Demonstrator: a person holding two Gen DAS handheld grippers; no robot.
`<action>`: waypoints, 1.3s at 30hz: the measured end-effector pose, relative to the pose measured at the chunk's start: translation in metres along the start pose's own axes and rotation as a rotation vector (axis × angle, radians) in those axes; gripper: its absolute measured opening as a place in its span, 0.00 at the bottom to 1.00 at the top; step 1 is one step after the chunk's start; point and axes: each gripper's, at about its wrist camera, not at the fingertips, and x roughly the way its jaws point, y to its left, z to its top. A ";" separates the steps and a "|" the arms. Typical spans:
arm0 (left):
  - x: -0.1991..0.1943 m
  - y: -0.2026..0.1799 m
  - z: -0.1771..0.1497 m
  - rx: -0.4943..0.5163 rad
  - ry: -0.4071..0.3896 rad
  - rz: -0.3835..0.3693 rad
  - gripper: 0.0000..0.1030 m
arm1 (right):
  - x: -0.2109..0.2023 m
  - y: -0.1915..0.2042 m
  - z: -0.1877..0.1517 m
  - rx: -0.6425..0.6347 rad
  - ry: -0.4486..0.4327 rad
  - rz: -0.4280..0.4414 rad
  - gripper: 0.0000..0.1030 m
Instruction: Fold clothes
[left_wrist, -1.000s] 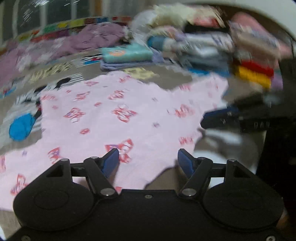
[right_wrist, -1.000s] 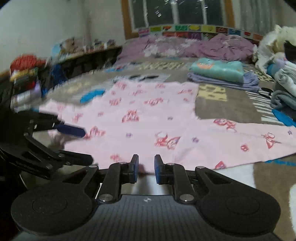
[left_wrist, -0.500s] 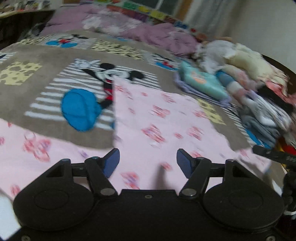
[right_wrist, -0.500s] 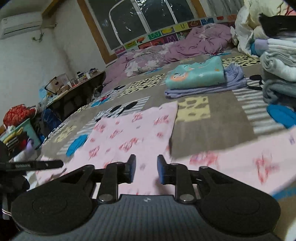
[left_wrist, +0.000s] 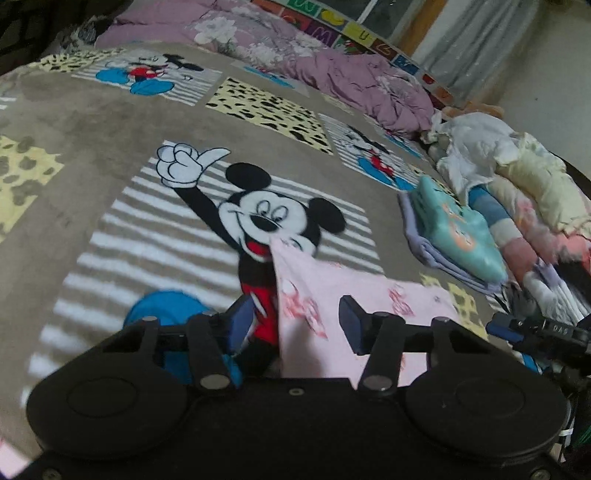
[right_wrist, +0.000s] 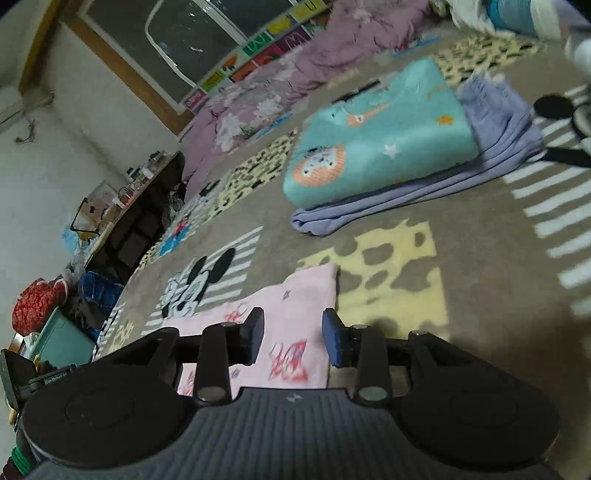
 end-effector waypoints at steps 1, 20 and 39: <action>0.006 0.003 0.004 -0.006 0.005 0.004 0.46 | 0.008 -0.005 0.002 0.001 0.014 -0.003 0.36; 0.060 0.039 0.020 -0.159 0.006 -0.157 0.01 | 0.048 -0.011 0.010 -0.039 -0.075 -0.022 0.05; -0.029 0.006 -0.034 0.021 -0.078 0.000 0.07 | -0.026 0.038 -0.038 -0.298 -0.094 -0.092 0.22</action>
